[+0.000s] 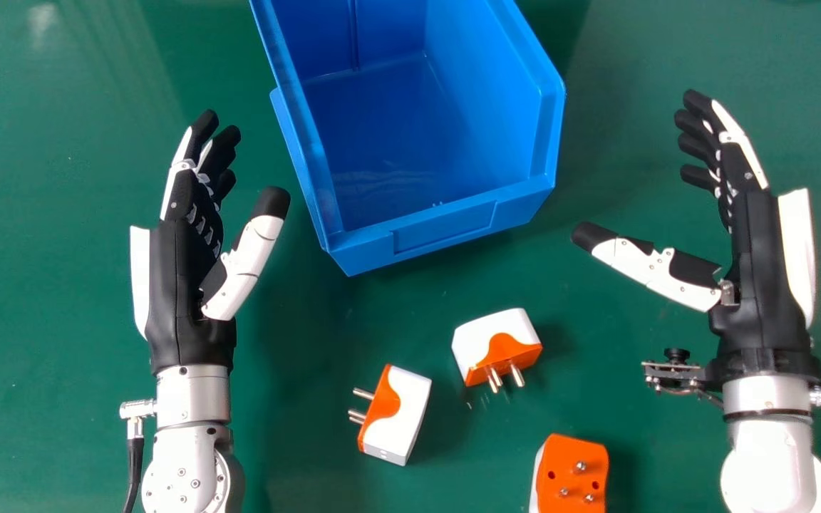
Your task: Pick all objects and put in blue box
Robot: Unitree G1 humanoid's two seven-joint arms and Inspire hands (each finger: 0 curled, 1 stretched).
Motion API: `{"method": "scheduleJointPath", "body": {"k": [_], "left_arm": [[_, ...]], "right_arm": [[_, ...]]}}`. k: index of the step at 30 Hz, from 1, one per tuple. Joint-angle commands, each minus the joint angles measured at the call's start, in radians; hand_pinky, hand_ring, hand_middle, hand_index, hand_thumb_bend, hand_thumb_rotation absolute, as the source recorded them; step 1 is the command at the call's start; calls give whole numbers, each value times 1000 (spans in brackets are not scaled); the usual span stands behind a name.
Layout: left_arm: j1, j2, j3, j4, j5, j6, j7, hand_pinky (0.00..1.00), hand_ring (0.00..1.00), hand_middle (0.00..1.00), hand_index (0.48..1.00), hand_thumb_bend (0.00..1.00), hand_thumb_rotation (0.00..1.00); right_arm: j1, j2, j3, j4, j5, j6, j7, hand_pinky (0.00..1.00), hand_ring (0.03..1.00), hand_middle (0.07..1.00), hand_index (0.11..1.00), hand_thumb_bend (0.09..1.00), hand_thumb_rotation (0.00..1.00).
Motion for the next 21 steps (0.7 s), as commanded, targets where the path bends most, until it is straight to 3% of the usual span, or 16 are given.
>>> {"method": "scheduleJointPath", "body": {"k": [1,4,7,13,17,21], "left_arm": [[-5,-2,-4,-9,6,-10,1,920,910,884,894,776,533],[4,6,-2,-15,5,-13,1,921,910,884,894,776,533],[14,7,1,-19,-6,-20,-7,923,912,883,894,777,535],[38,18,2,-55,-6,-14,-15,926,908,880,891,766,531],[51,21,6,-77,-9,-5,-12,932,906,880,890,774,534],[56,22,13,-75,-6,-17,-2,936,910,885,888,789,541]], "right_arm": [[-1,-12,-12,-29,-1,-12,-10,779,834,848,862,750,303],[0,-9,-7,-23,17,-23,4,779,834,848,862,750,303],[8,-8,1,-38,5,-2,6,788,839,852,863,744,290],[24,-26,12,-93,15,62,74,788,843,858,869,738,300],[38,-90,24,-146,-63,115,122,787,841,862,877,734,305],[76,-206,60,-295,-192,239,267,778,845,870,888,728,342]]}}
